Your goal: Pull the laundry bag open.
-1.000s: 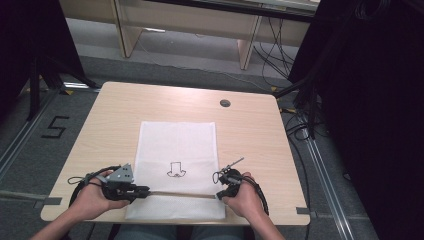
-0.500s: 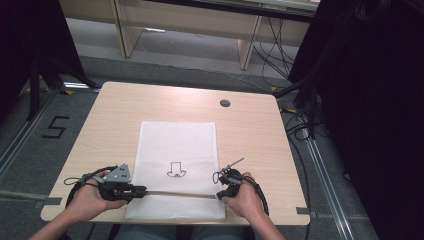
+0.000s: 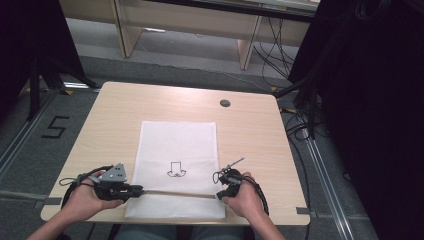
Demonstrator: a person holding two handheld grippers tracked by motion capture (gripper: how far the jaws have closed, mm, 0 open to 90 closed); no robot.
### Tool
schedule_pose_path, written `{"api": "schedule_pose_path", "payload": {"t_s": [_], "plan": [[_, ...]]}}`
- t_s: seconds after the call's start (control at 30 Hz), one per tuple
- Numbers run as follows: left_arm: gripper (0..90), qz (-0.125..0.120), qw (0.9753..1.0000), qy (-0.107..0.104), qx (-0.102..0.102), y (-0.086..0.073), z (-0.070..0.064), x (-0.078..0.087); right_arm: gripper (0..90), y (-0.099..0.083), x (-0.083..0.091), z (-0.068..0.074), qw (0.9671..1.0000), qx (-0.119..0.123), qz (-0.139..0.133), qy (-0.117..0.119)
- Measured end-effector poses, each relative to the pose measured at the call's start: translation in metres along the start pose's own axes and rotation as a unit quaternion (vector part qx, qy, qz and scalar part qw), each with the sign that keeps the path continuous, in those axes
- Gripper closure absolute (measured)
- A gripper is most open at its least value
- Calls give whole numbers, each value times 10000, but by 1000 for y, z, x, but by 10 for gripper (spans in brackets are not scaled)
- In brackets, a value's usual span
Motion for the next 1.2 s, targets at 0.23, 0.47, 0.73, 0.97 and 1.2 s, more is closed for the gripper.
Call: {"api": "schedule_pose_path", "payload": {"t_s": [0.23,0.47,0.73,0.97,1.2], "plan": [[815,-1,9999,164,1,-8,11,9,900,-1,0,2,10000,-79,45,1],[815,-29,9998,181,107,-12,13,13,900,0,0,1,10000,-31,33,1],[815,-19,9995,274,183,-16,17,15,900,0,0,1,10000,-14,35,12],[815,80,9990,379,227,-21,21,16,900,0,0,1,10000,-31,33,5],[815,191,9979,524,320,-26,28,18,900,0,0,0,10000,-17,38,15]]}}
Point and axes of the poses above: each handheld gripper's, and its own axes: x roughly backward along the jaws, y roughly out of its top, z roughly to its left, the point moved 8 cm from there along -x, roughly forward along the jaws, and after that the axes turned 9 degrees about y, right-handed, at the moved point
